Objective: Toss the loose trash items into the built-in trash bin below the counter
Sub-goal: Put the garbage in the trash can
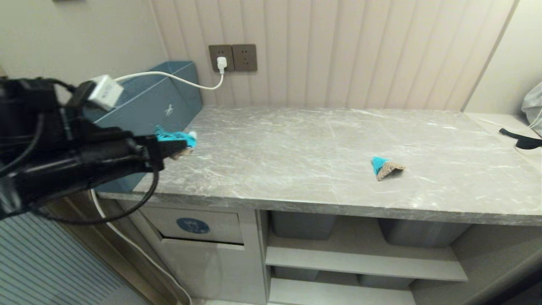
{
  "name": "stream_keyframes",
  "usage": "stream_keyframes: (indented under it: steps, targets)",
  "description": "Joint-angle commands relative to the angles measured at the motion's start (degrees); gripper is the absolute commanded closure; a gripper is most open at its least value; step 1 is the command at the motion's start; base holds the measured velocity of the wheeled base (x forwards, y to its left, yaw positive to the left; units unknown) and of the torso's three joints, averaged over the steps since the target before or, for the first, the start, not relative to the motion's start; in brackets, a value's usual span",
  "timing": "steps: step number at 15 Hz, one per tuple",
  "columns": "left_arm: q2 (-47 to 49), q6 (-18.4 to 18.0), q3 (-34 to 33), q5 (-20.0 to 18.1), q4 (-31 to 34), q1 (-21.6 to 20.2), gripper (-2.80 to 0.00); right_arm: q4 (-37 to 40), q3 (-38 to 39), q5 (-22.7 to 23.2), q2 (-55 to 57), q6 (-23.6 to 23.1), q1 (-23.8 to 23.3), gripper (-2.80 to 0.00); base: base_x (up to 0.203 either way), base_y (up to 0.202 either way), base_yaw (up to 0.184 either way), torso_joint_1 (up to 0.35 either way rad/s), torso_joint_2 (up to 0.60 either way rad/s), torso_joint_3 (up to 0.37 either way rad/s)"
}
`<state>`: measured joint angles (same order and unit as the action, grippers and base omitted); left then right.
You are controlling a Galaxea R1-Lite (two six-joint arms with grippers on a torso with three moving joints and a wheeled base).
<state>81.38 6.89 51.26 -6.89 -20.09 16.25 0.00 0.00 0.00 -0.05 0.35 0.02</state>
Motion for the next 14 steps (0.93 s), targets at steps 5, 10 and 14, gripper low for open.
stream_keyframes:
  steps: [5,10,14]
  targets:
    - [-23.93,17.77,-20.06,2.63,0.11,-5.45,0.0,0.0,0.0,0.0,-0.04,-0.06,0.02,0.0,0.0,0.0,0.0,0.0,0.0,0.0]
    - [-26.75,41.65,-22.96,10.95,1.75,-5.61,0.0,0.0,0.0,0.0,-0.04,0.0,0.02,0.0,0.0,0.0,0.0,0.0,0.0,0.0]
    - [-28.66,50.18,-26.88,13.35,2.31,-5.78,0.0,0.0,0.0,0.0,-0.04,-0.05,0.03,0.0,0.0,0.0,0.0,0.0,0.0,0.0]
